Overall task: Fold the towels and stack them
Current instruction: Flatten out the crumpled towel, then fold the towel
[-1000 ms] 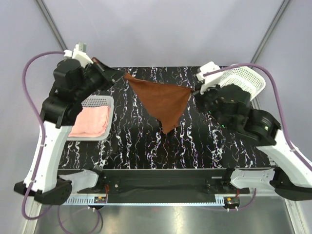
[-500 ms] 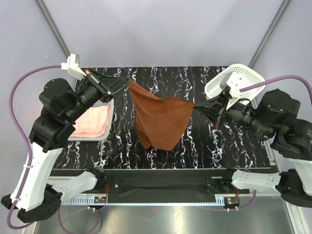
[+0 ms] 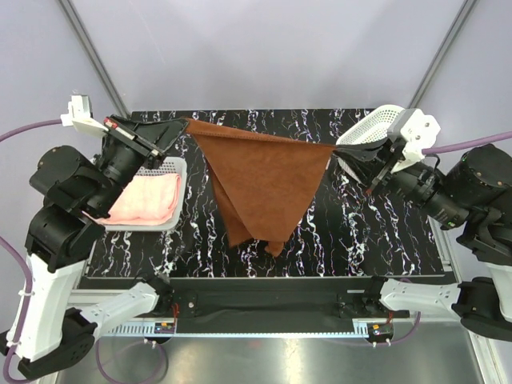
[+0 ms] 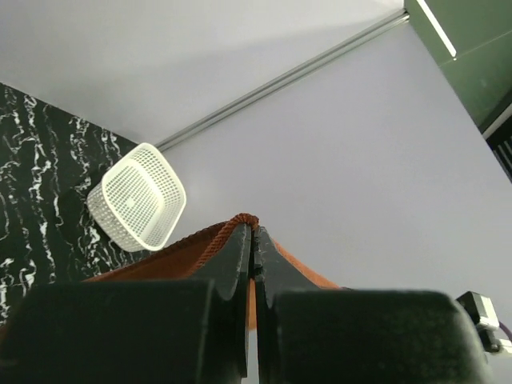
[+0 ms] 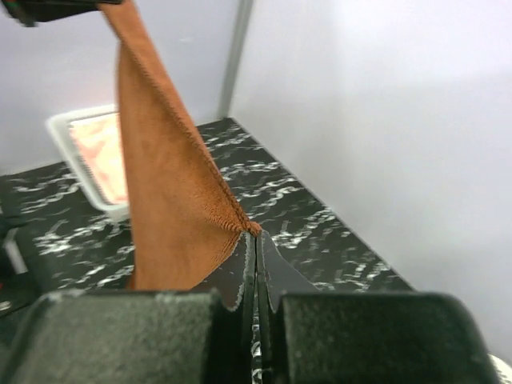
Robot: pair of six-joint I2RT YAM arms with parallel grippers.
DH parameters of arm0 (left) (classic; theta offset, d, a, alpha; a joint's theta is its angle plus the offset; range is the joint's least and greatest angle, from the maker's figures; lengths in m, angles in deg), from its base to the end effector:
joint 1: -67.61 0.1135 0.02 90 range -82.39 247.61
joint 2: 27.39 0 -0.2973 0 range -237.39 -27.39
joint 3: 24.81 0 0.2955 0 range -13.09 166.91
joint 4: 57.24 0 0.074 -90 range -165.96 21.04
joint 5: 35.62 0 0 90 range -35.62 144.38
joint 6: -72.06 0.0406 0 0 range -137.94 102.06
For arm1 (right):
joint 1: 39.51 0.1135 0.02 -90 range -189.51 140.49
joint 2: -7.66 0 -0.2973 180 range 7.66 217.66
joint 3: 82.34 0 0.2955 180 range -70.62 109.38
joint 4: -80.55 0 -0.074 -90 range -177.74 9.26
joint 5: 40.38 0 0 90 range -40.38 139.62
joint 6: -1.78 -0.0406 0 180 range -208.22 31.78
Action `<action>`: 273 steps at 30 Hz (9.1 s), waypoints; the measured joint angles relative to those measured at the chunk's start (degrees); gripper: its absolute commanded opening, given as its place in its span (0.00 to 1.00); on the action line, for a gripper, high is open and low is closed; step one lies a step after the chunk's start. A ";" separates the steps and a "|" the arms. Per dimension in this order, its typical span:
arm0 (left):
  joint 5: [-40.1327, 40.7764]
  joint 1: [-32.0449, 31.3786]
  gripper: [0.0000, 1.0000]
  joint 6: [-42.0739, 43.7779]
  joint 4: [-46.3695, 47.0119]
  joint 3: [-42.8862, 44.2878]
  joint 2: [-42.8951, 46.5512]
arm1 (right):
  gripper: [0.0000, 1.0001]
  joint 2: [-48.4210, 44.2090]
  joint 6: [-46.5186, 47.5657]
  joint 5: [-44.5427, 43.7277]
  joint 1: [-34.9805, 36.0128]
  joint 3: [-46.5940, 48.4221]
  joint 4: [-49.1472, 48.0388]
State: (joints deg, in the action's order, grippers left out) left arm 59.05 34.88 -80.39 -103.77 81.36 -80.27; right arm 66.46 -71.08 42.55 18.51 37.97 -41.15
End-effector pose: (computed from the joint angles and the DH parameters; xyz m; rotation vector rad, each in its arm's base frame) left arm 0.1119 -0.0680 0.6009 -0.4779 1.5167 -1.2764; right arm 0.0684 0.1000 0.6339 -0.8543 1.2742 0.4768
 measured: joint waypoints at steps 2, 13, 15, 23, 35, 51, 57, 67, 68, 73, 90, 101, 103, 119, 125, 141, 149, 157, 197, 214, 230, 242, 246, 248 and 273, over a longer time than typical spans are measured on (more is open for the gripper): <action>0.04 -0.20 0.00 -0.94 0.61 0.35 -0.13 | 0.00 0.44 2.25 -2.34 0.00 0.81 0.00; 2.25 -0.24 0.00 -5.40 1.95 -5.31 2.99 | 0.00 3.04 4.46 -2.43 0.00 2.60 4.81; 2.25 -0.26 0.00 -5.70 1.99 -5.73 3.58 | 0.00 2.19 4.24 -1.42 0.00 2.25 4.26; 1.77 -0.59 0.00 -5.16 9.35 -8.46 4.63 | 0.00 -3.32 5.79 -1.77 0.00 -6.19 -8.39; 3.58 -0.61 0.00 2.27 12.70 -1.16 -2.32 | 0.00 0.87 18.60 -15.37 0.11 -7.06 -23.76; 3.50 -0.96 0.00 -5.88 10.01 -11.19 5.62 | 0.00 -3.02 7.19 -5.73 0.26 -5.90 -4.85; 3.72 -1.27 0.00 -6.49 6.95 -11.19 7.52 | 0.00 -4.85 4.28 -2.82 0.37 -6.86 -5.97; 11.02 -0.52 0.00 0.68 4.46 -4.96 -0.33 | 0.00 0.92 17.92 -20.59 -0.33 -15.69 -25.70; 12.02 0.37 0.00 2.16 5.09 -3.74 -2.47 | 0.00 3.10 18.67 -21.55 -2.01 -15.21 -27.23; 9.73 8.68 0.00 5.44 10.08 -3.04 -11.10 | 0.00 17.79 14.82 -14.78 -17.99 -6.97 -27.80; -10.67 23.80 0.00 5.22 37.22 -8.09 -52.65 | 0.00 54.01 -1.99 5.62 -37.79 -1.70 -33.18; -18.99 25.24 0.00 6.93 38.16 5.42 -72.87 | 0.00 73.13 -6.01 9.99 -40.72 10.47 -31.26; -19.45 25.33 0.00 7.48 36.96 7.04 -72.87 | 0.00 73.26 -6.10 10.12 -40.79 10.64 -30.95; -22.36 25.97 0.00 17.03 29.49 -0.66 -63.54 | 0.00 66.20 -7.17 12.70 -40.79 3.48 -24.48; -25.73 26.05 0.00 17.25 28.68 -1.53 -63.30 | 0.00 65.94 -8.44 14.27 -40.79 3.21 -22.03; -24.65 23.10 0.00 22.29 13.46 -19.74 -45.16 | 0.00 45.72 -10.80 17.44 -37.68 -21.44 -14.12; -18.93 20.92 0.06 25.18 10.14 -30.69 -43.47 | 0.05 44.30 -13.35 18.69 -33.90 -33.09 -15.28; -15.41 18.73 0.33 26.29 8.92 -38.91 -39.43 | 0.42 40.81 -20.28 18.73 -31.39 -40.24 -15.21; -16.50 8.46 0.44 27.45 14.95 -51.76 -25.86 | 0.73 30.60 -41.68 29.88 -31.54 -69.53 -48.59; -16.22 8.72 0.44 27.96 12.41 -47.28 -25.88 | 0.76 24.90 -46.60 44.98 -31.56 -71.23 -51.23; -16.15 8.83 0.44 28.06 12.15 -47.25 -25.88 | 0.49 16.35 -47.47 34.51 -31.54 -67.28 -35.28; -15.04 8.76 0.45 26.51 15.47 -54.03 -28.52 | 0.48 26.12 -51.23 24.61 -30.36 -65.16 -29.55; -15.17 8.41 0.45 25.94 15.82 -55.28 -28.72 | 0.50 26.12 -56.30 24.06 -29.77 -66.53 -30.93; -15.10 8.26 0.45 25.86 16.50 -55.30 -28.72 | 0.50 26.12 -58.66 23.98 -29.49 -67.67 -32.06; -11.26 5.55 0.48 25.38 11.32 -50.64 -15.98 | 0.40 26.12 -69.16 23.19 -28.98 -72.46 -40.79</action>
State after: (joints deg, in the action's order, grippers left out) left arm 47.79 40.43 -55.02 -92.45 30.72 -96.25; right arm 92.58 -140.23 65.74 -10.47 -34.48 -81.93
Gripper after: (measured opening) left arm 0.482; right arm 0.369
